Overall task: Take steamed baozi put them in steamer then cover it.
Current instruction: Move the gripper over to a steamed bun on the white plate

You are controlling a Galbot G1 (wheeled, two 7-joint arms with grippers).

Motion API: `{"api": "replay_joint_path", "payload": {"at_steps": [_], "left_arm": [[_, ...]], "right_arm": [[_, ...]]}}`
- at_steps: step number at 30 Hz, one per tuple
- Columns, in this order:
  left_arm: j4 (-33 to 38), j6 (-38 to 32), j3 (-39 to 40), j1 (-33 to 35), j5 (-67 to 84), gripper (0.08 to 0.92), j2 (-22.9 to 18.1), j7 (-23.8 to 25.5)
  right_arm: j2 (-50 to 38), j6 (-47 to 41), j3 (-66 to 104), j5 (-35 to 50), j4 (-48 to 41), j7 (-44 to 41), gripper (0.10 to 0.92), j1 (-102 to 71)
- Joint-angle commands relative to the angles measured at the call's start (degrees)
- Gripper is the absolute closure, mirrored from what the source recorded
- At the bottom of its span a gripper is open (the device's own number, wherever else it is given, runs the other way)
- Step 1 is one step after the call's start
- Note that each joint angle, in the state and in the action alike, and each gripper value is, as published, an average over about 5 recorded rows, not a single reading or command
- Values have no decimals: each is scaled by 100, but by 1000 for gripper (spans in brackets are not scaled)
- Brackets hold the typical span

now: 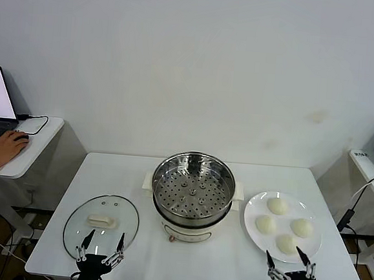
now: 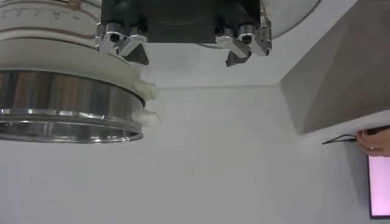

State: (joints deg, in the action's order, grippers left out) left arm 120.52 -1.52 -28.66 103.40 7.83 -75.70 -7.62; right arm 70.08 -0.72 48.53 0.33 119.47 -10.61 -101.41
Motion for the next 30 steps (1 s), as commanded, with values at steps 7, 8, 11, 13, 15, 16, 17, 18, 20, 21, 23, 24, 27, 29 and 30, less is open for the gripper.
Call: {"api": "replay_joint_path", "payload": {"at_steps": [7, 8, 11, 13, 15, 16, 17, 18, 20, 21, 23, 24, 27, 29, 30], "left_arm": [[37, 389, -1, -182, -334, 177, 79, 3], [48, 399, -9, -187, -367, 177, 83, 8], [63, 423, -58, -188, -489, 177, 99, 30], [72, 458, -98, -188, -532, 177, 112, 30], [86, 492, -133, -207, -518, 177, 111, -3], [92, 503, -146, -225, -504, 177, 101, -33], [96, 511, -159, -245, -492, 177, 91, -61], [100, 511, -165, -264, -482, 177, 82, -86], [105, 515, -172, -296, -474, 177, 69, -125], [106, 510, -174, -311, -470, 177, 63, -147], [101, 498, -181, -346, -444, 177, 43, -211], [97, 491, -187, -367, -430, 177, 34, -245], [87, 483, -207, -416, -410, 177, 25, -305], [90, 484, -216, -429, -415, 177, 33, -314], [90, 486, -223, -434, -418, 177, 41, -313]], "right_arm": [[-2403, -690, 389, -2289, -878, -1158, 203, 1745], [-2634, -753, 333, -2363, -1019, -1390, 203, 1907], [-3341, -876, 81, -2485, -1449, -2060, 202, 2430], [-3789, -892, -228, -2468, -1793, -2464, 202, 2879], [-4177, -890, -686, -2347, -2111, -2784, 203, 3364], [-4326, -889, -1004, -2263, -2283, -2967, 203, 3654], [-4477, -895, -1371, -2171, -2464, -3169, 203, 3979], [-4580, -905, -1725, -2100, -2640, -3376, 203, 4302], [-4717, -941, -2571, -1988, -3064, -3825, 203, 5096], [-4744, -944, -2963, -1938, -3256, -4018, 202, 5474], [-4740, -904, -3771, -1821, -3616, -4372, 202, 6209], [-4715, -848, -4162, -1767, -3788, -4534, 203, 6541], [-4599, -605, -5295, -1715, -4256, -4964, 203, 7528], [-4505, -422, -5959, -1726, -4545, -5168, 203, 8092], [-4448, -336, -6233, -1726, -4673, -5249, 202, 8346]]}}
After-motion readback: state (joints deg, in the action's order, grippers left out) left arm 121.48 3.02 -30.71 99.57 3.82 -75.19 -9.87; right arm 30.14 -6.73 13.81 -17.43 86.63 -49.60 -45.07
